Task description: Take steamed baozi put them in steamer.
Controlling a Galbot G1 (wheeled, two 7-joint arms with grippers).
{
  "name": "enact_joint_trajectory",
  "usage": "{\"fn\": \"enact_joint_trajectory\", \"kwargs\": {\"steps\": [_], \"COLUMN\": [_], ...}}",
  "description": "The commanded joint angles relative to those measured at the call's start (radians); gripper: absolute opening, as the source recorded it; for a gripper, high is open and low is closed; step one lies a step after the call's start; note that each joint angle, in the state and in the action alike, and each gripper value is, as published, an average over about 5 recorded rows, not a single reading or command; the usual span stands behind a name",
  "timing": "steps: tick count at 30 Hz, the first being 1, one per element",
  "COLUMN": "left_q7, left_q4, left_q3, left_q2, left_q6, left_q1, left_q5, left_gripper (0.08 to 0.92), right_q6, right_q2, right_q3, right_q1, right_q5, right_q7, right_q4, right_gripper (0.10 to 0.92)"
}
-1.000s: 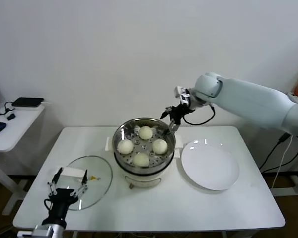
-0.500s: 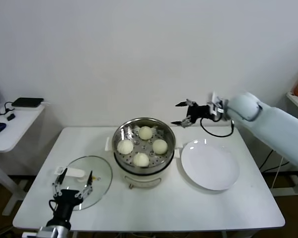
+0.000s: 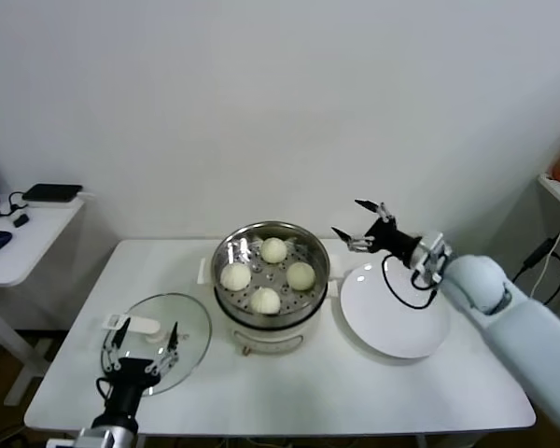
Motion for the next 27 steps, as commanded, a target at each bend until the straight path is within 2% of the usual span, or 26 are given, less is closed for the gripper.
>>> {"fn": "enact_joint_trajectory", "kwargs": {"steps": [1, 12, 27], "left_q7": [-0.002, -0.003, 0.005], "left_q4": [0.003, 0.009, 0.009], "left_q3": [0.000, -0.004, -0.009], "left_q2": [0.001, 0.010, 0.009], "left_q6": [0.010, 0.022, 0.017], "left_q1": [-0.014, -0.038, -0.023], "left_q5": [0.000, -0.002, -0.006], "left_gripper": [0.823, 0.823, 0.823], "right_q6": [0.170, 0.264, 0.280], "right_q2": [0.318, 0.505, 0.533], "right_q3": [0.448, 0.546, 0.620], "right_q1": [-0.623, -0.880, -0.991], "right_q5": [-0.094, -0.117, -0.018], "right_q7": [0.219, 0.173, 0.140], "right_q4": [0.179, 0.256, 0.249], "right_gripper": [0.823, 0.823, 0.823]}}
